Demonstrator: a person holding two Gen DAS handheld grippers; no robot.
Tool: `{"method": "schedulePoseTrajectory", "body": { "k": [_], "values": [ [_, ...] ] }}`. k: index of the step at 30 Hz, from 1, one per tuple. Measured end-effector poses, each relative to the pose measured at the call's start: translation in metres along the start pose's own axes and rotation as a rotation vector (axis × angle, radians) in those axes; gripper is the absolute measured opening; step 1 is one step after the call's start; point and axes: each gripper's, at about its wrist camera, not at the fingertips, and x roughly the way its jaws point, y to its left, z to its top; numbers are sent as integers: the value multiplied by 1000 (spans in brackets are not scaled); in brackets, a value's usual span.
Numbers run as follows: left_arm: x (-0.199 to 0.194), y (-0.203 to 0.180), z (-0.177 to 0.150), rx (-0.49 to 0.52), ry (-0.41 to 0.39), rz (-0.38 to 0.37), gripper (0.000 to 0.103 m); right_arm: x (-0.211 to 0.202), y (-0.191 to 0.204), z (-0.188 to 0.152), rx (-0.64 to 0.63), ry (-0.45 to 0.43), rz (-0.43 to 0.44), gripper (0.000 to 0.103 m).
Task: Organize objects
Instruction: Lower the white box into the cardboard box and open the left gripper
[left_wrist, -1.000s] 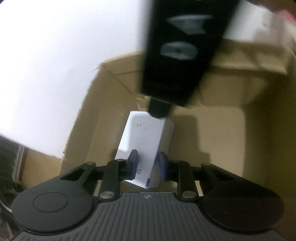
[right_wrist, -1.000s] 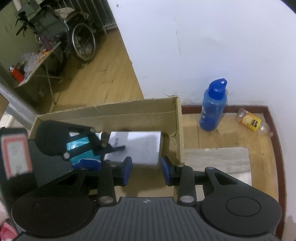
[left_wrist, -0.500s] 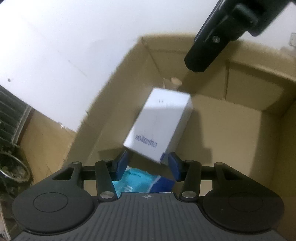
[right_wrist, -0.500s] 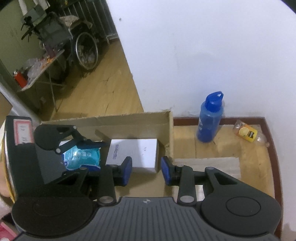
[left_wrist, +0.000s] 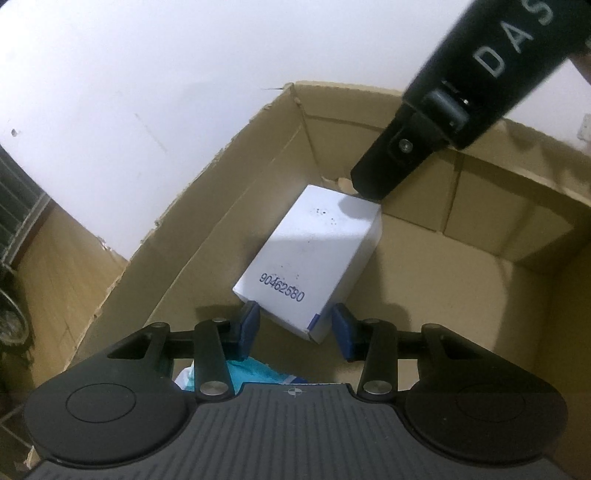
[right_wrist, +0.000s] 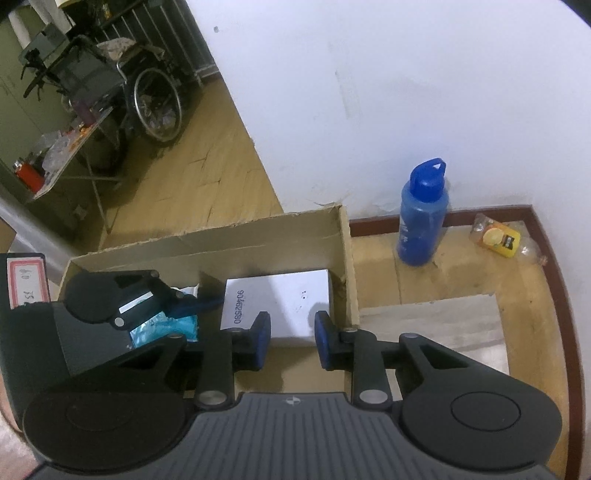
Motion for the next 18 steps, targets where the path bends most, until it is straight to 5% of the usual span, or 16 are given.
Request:
{"method": "schedulePoseTrajectory", "body": {
  "k": [6, 18],
  "values": [
    [-9, -10, -6, 46, -22, -22, 40, 0, -1, 2, 6, 11, 1, 28],
    [-6, -19, -13, 116, -36, 78, 44, -3, -4, -5, 18, 15, 3, 28]
  ]
}}
